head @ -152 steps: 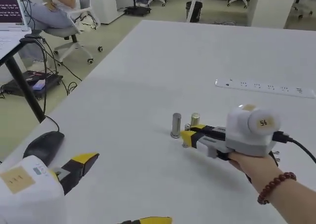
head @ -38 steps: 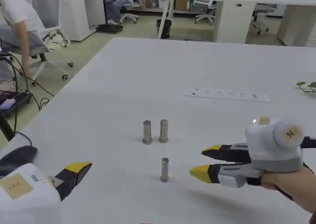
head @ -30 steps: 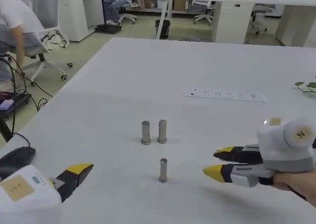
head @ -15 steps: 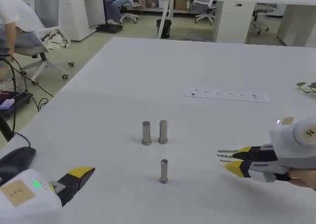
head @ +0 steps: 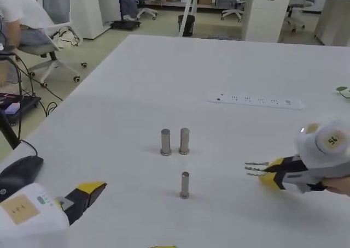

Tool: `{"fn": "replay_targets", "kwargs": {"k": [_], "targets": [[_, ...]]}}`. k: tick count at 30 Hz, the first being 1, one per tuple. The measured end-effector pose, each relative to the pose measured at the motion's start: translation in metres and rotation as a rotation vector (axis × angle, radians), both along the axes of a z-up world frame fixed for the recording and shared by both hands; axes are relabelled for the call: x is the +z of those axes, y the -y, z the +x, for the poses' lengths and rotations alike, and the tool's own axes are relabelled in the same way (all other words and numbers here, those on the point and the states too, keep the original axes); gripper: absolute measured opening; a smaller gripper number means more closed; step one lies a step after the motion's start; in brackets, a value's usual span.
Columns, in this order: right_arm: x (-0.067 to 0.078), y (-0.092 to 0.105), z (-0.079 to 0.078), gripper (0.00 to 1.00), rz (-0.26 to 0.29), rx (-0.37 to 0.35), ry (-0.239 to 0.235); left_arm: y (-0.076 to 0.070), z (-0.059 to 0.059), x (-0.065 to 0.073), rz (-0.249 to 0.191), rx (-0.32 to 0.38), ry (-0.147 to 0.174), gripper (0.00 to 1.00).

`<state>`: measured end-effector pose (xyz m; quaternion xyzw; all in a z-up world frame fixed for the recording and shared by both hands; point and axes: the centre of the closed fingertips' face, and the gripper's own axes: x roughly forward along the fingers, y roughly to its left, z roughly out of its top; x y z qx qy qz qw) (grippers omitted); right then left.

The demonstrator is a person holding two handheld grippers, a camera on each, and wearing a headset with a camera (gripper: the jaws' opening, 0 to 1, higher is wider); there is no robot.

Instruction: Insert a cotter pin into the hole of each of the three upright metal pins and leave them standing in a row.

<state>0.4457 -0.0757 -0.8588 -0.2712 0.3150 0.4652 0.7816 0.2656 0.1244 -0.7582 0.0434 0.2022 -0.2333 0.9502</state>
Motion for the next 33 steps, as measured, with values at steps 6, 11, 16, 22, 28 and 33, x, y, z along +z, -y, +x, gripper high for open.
{"fn": "replay_targets", "kwargs": {"k": [6,11,16,22,28,33], "targets": [[-0.0032,0.0,-0.0017,0.15,-0.033,0.026,-0.011,-0.0012,0.001,0.0005,-0.004,0.007,0.004,0.84],[-0.0036,-0.0008,-0.0032,0.13,-0.063,0.053,-0.036,-0.0005,0.0007,0.0001,-0.004,0.005,0.002,0.85],[-0.0045,0.0006,-0.0028,0.12,-0.119,0.091,-0.073,0.0005,0.0004,0.0002,-0.008,0.002,0.002,0.85],[-0.0059,-0.0005,-0.0018,0.09,-0.177,0.142,-0.105,0.0002,0.0001,0.0008,-0.009,0.003,0.003,0.84],[-0.0068,-0.0008,-0.0031,0.07,-0.215,0.161,-0.143,0.0004,-0.0001,0.002,-0.013,0.002,0.004,0.84],[-0.0071,0.0002,-0.0037,0.06,-0.232,0.169,-0.149,0.0003,-0.0002,0.0022,-0.009,-0.001,0.003,0.84]]}}
